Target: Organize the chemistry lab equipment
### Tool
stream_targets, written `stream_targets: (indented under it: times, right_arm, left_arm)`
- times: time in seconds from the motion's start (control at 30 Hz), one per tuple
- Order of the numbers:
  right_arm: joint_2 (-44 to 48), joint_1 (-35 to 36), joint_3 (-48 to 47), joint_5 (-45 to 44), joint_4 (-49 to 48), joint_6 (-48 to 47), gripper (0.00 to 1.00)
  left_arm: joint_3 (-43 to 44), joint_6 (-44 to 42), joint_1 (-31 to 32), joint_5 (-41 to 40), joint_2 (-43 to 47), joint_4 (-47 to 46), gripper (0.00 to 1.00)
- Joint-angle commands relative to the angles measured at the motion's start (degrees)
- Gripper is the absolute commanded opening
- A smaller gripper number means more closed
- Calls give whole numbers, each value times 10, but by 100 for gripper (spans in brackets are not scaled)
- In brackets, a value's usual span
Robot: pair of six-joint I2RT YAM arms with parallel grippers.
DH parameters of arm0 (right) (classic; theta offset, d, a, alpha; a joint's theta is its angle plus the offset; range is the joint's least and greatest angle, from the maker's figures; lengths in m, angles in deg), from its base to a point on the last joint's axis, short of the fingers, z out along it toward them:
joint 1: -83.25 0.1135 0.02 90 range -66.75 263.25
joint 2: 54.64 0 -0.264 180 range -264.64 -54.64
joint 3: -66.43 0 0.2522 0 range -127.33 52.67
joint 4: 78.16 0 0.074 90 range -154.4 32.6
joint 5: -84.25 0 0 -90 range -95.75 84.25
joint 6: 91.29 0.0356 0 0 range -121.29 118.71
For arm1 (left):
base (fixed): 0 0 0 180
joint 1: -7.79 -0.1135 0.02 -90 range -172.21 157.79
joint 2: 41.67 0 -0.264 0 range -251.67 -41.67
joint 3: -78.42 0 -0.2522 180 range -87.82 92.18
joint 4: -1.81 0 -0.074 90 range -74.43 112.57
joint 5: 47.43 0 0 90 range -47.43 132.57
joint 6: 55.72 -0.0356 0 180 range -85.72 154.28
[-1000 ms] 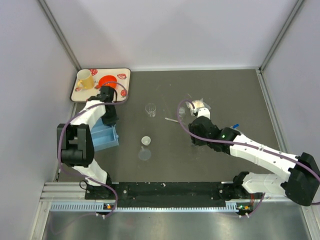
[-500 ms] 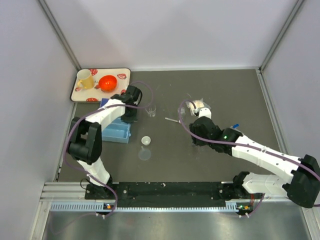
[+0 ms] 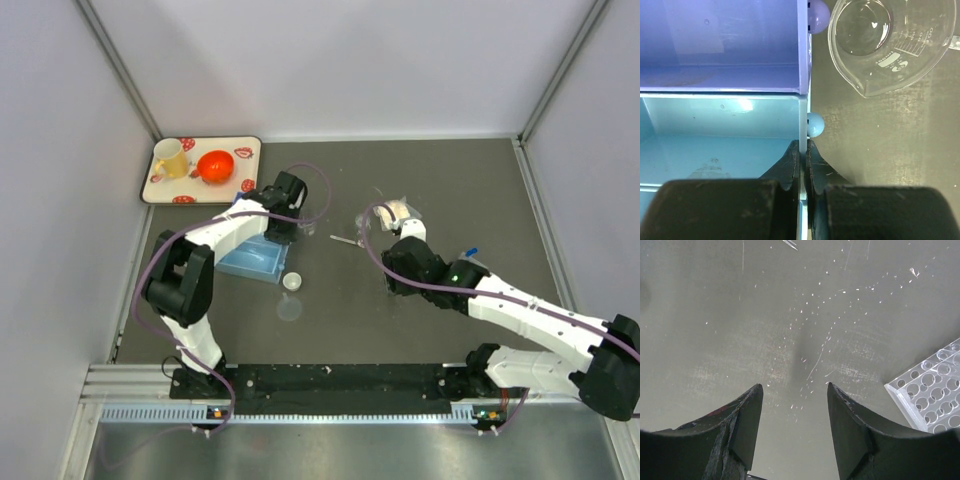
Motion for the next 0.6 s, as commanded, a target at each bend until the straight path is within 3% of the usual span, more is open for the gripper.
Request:
stream_targets:
  times: [0.0,0.57]
  right_arm:
    - [12,11,0,-6,-4,12,54]
    - [13,25,-1,-14,14,25,54]
  left_arm:
    - [-4,10,20,76,-34,-2,0]
    - [14,-2,115,141,-54,-21,0]
